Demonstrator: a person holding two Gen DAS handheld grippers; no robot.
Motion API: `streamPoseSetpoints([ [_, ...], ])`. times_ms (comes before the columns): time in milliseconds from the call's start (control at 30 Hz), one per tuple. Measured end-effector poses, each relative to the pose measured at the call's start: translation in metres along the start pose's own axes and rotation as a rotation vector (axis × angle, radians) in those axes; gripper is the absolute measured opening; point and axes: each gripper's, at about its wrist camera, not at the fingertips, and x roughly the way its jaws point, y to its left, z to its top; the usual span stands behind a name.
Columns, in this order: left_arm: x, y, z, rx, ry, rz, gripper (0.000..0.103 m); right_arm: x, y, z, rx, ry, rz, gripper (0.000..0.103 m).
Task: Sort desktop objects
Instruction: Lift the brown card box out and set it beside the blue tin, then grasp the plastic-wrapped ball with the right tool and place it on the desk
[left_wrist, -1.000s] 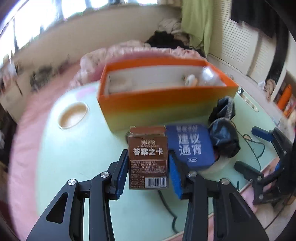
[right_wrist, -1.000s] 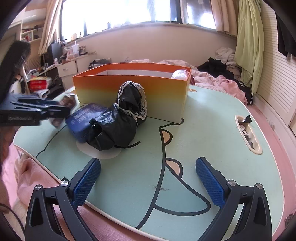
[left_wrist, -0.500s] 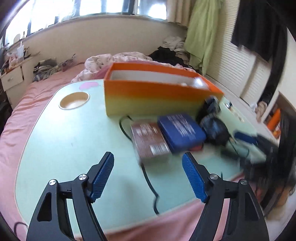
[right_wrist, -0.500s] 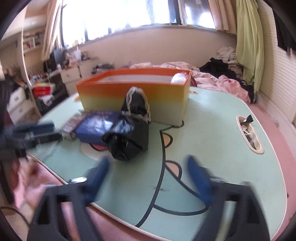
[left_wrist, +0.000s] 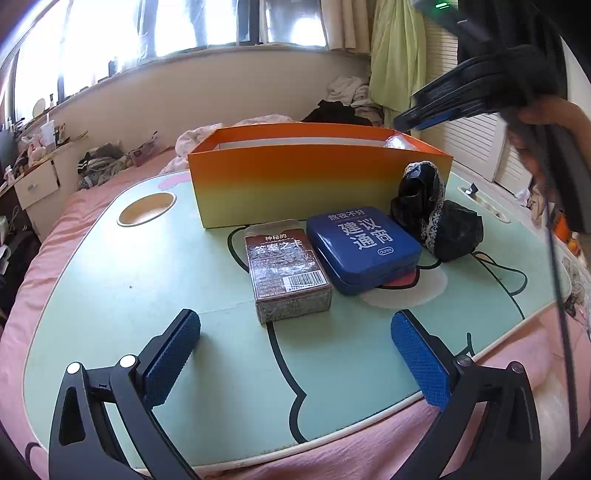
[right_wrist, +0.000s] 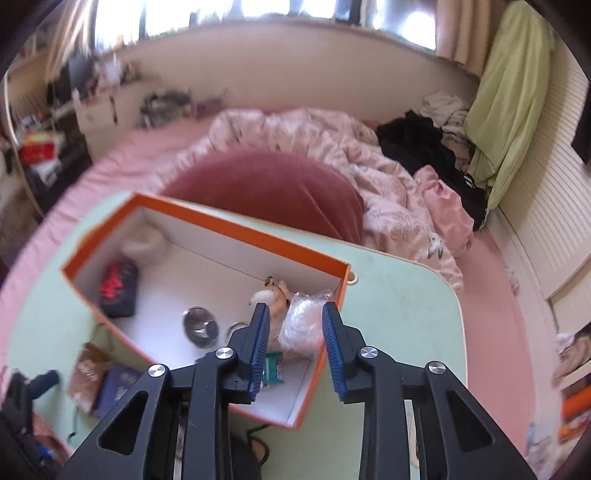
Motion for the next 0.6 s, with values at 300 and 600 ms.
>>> streamPoseSetpoints([
  [300, -0.001, -0.001, 0.0, 0.001, -0.002, 0.002, 0.103, 0.032, 0.018, -0.008, -0.082, 0.031, -0.194, 0.021],
  [600, -0.001, 0.0, 0.002, 0.0, -0.001, 0.001, 0.103, -0.068, -0.009, -0.066, 0.163, -0.301, 0.182, 0.02],
])
